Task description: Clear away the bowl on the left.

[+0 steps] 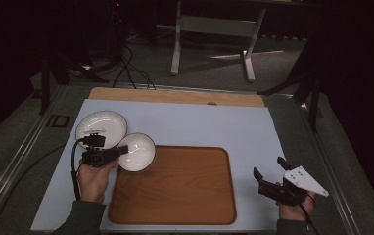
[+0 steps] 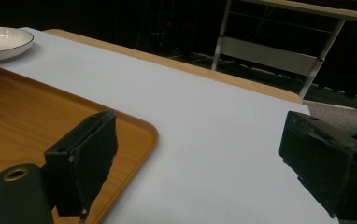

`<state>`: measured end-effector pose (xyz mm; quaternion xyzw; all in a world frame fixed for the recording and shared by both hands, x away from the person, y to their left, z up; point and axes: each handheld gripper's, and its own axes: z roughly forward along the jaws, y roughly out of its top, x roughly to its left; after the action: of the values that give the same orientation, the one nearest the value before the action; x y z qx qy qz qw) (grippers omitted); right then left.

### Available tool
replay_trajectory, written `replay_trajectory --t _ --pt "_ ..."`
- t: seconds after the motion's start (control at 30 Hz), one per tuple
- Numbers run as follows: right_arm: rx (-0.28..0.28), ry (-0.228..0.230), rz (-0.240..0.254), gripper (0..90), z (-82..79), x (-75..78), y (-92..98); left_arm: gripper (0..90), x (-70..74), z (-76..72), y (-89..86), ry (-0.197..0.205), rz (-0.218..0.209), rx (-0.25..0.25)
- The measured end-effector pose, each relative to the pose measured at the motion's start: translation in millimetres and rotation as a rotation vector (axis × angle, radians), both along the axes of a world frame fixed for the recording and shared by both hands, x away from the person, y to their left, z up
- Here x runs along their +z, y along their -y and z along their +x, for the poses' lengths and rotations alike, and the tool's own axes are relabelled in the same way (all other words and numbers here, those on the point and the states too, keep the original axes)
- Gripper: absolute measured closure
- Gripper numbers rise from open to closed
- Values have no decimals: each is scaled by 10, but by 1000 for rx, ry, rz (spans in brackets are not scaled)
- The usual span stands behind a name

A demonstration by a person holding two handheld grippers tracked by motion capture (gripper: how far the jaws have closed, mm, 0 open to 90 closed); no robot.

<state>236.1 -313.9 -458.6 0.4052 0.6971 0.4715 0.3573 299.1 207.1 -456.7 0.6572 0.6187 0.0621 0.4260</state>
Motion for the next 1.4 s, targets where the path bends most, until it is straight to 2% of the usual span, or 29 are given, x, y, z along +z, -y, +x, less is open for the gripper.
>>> replay_trajectory --t 0.3,0.63,0.77,1.07,1.4 --pt "0 1 -2 110 -8 5 2 827 3 -10 192 12 -5 -55" --pt "-1 1 -2 110 -6 5 5 826 -3 -12 369 4 -1 -102" --pt "-1 1 1 111 -6 4 7 826 -4 -15 442 2 -4 -113" --pt "1 2 -5 111 -5 5 1 826 -20 -4 585 -3 22 -147" --pt "2 2 -4 110 1 4 1 826 -48 3 699 -9 34 -160"
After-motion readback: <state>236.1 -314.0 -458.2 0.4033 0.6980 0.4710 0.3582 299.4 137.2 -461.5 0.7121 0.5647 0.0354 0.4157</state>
